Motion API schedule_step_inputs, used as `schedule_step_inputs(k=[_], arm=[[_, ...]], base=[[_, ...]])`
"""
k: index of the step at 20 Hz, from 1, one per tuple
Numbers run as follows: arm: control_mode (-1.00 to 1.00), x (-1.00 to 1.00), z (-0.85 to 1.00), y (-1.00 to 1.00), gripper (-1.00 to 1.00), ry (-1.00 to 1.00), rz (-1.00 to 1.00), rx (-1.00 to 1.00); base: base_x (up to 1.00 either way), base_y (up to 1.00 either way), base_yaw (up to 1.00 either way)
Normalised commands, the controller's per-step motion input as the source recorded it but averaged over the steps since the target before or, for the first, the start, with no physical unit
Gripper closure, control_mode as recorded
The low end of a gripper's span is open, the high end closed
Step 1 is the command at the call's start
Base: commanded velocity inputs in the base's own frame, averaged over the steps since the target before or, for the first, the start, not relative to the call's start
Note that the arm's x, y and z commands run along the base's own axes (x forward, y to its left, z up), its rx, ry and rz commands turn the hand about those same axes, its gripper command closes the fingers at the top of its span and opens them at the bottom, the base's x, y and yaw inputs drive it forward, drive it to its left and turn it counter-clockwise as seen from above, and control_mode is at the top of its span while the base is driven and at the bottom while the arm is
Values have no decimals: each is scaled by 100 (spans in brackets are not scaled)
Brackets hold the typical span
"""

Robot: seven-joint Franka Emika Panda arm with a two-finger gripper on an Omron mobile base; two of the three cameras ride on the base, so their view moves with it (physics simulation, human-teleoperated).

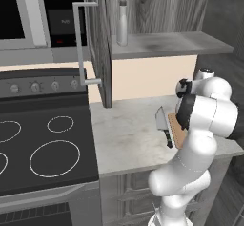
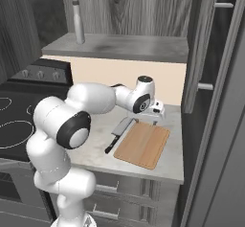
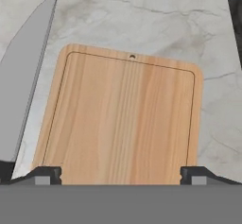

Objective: Move the cutting board and knife to the sink. Then move spray from the cabinet to the counter.

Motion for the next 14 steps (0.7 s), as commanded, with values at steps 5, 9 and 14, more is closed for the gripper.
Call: schedule_step_inputs(k=[5, 9, 14], arm=[[-100, 38, -21, -15, -100, 0, 0, 0], [-100, 44, -11, 0, -100, 0, 0, 0], [-100, 48, -7, 0, -100, 0, 0, 0]], base=[[0, 0, 0], [0, 0, 0], [0, 0, 0]])
